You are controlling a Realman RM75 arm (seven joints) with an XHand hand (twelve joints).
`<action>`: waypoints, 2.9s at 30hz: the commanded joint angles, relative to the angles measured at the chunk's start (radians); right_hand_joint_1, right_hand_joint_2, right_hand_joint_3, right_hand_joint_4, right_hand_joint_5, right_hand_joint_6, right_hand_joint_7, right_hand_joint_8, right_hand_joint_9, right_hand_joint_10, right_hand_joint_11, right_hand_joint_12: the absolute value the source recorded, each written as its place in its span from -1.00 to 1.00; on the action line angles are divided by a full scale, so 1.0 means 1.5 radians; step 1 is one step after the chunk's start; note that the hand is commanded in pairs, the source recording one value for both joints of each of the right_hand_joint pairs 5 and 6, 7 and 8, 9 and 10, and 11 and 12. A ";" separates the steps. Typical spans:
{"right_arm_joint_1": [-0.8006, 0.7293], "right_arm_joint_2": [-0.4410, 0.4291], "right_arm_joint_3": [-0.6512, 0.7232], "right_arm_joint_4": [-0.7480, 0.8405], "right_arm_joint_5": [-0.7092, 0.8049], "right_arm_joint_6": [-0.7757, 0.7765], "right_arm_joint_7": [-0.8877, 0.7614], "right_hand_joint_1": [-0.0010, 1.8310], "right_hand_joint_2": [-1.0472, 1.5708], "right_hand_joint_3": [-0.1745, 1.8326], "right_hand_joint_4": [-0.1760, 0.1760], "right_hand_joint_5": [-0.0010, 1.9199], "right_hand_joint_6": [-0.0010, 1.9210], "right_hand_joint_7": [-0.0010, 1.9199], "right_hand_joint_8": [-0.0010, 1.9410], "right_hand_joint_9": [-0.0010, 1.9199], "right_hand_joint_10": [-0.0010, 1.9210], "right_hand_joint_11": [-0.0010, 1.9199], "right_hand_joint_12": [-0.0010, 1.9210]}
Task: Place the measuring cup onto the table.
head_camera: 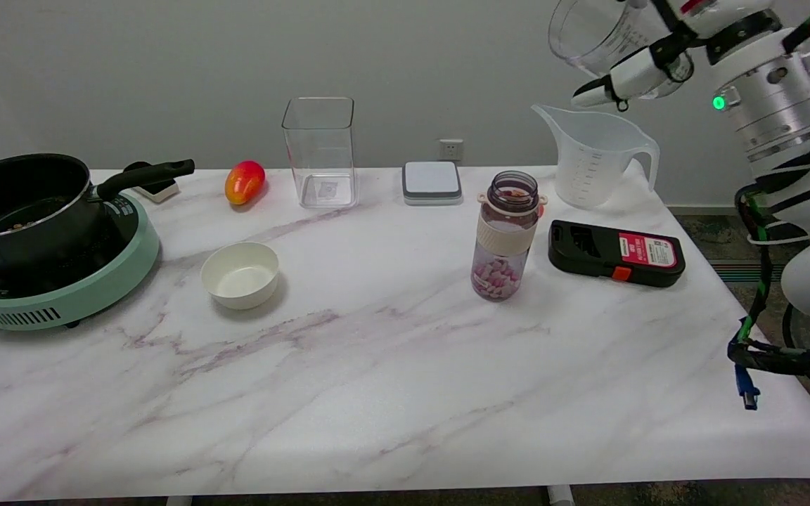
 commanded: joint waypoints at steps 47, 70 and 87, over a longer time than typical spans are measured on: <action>-0.252 -0.370 -0.423 -0.049 0.038 0.452 0.498 0.43 0.93 -0.60 0.00 1.00 1.00 0.94 0.92 0.73 0.73 0.48 0.48; -0.195 -0.352 -0.419 -0.097 0.022 0.302 0.545 0.40 0.95 -0.60 0.00 1.00 1.00 0.95 0.93 0.73 0.73 0.48 0.48; -0.034 -0.403 -0.419 -0.240 -0.069 0.225 0.575 0.36 0.99 -0.60 0.00 1.00 1.00 0.96 0.94 0.75 0.75 0.49 0.49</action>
